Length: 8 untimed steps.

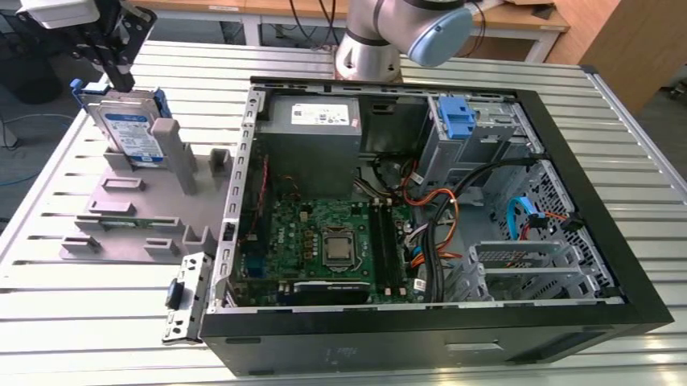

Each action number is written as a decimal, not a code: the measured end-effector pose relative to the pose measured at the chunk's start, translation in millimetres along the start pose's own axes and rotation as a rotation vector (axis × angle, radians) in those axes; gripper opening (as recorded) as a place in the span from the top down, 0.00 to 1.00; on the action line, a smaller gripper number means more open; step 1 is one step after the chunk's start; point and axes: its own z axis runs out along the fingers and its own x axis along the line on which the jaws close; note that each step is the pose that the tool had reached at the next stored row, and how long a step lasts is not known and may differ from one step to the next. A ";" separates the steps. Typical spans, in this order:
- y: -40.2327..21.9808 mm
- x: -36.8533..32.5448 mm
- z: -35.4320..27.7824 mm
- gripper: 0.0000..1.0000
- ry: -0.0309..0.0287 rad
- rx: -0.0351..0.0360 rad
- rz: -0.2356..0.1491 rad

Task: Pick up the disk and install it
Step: 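Reach for the disk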

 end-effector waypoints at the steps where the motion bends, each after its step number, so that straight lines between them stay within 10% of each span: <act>1: 1.2 1.1 0.5 0.89 -0.0001 -0.0001 0.001; 8: 2.1 2.8 1.0 0.89 0.0000 0.0001 0.002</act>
